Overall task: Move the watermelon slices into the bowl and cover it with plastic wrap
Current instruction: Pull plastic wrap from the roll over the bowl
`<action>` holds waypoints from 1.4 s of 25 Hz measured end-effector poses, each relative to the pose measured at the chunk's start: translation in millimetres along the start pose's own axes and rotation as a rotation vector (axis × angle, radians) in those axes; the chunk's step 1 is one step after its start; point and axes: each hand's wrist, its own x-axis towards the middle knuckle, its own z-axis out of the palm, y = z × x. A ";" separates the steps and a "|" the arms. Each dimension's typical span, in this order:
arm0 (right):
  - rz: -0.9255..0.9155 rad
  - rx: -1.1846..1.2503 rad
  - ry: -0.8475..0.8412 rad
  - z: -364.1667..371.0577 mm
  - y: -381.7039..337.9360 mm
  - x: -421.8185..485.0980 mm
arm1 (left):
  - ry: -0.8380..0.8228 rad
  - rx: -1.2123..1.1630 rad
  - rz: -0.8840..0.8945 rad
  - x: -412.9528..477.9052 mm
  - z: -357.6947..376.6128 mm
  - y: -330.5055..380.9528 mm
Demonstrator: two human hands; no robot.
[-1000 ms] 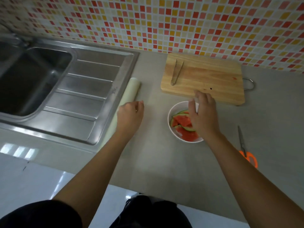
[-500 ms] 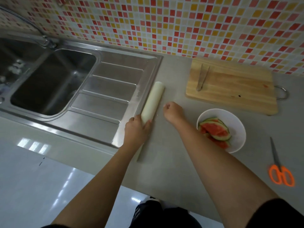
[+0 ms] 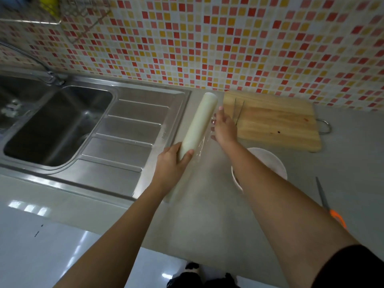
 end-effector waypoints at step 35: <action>0.046 0.563 0.056 -103.1 -32.5 -12.0 | -0.149 -0.355 -0.019 -17.1 28.7 70.7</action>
